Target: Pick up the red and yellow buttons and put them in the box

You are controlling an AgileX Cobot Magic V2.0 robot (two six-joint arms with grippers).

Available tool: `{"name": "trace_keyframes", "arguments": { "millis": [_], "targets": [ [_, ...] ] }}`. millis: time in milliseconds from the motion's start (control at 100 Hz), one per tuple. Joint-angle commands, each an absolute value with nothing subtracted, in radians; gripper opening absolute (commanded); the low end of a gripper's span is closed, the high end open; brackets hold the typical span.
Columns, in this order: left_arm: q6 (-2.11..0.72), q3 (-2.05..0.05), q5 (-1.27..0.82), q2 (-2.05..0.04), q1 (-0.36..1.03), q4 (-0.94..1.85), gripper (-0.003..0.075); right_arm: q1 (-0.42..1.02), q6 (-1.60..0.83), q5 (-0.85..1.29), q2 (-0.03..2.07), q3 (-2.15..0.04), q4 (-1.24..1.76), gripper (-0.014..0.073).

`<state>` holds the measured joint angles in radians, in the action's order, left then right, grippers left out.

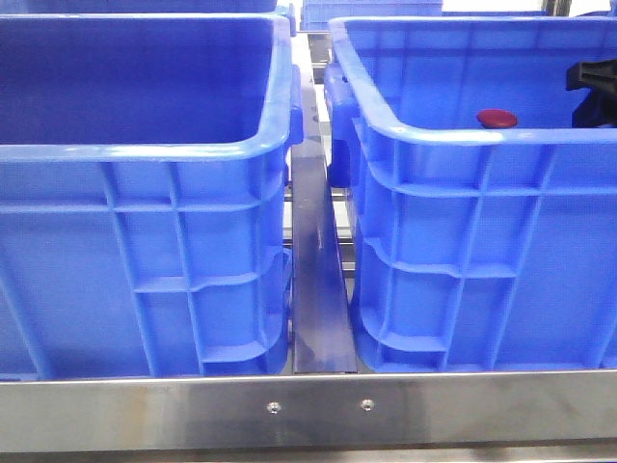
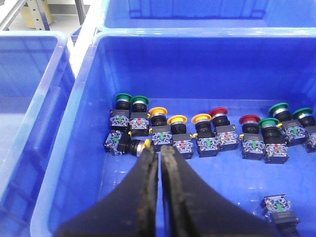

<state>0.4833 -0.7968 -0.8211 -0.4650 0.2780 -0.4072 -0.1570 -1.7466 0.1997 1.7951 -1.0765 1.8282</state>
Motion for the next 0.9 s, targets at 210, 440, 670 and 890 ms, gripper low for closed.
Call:
{"name": "trace_keyframes", "arguments": {
  "millis": [210,440,670,890],
  "targets": [
    [0.487,-0.821,-0.752,-0.471,0.276,-0.422,-0.0019,-0.157,-1.756,0.262,1.751,-1.081,1.918,0.0518],
    [0.487,-0.821,-0.752,-0.471,0.276,-0.422,-0.0019,-0.157,-1.756,0.236,1.665,-1.079,1.918,0.0531],
    [0.487,-0.821,-0.752,-0.471,0.276,-0.422,-0.0019,-0.155,-1.756,0.24,1.474,-1.016,1.895,0.053],
    [0.487,-0.821,-0.752,-0.471,0.276,-0.419,-0.0019,-0.133,-1.756,0.228,1.19,-0.848,1.883,0.0528]
  ]
}}
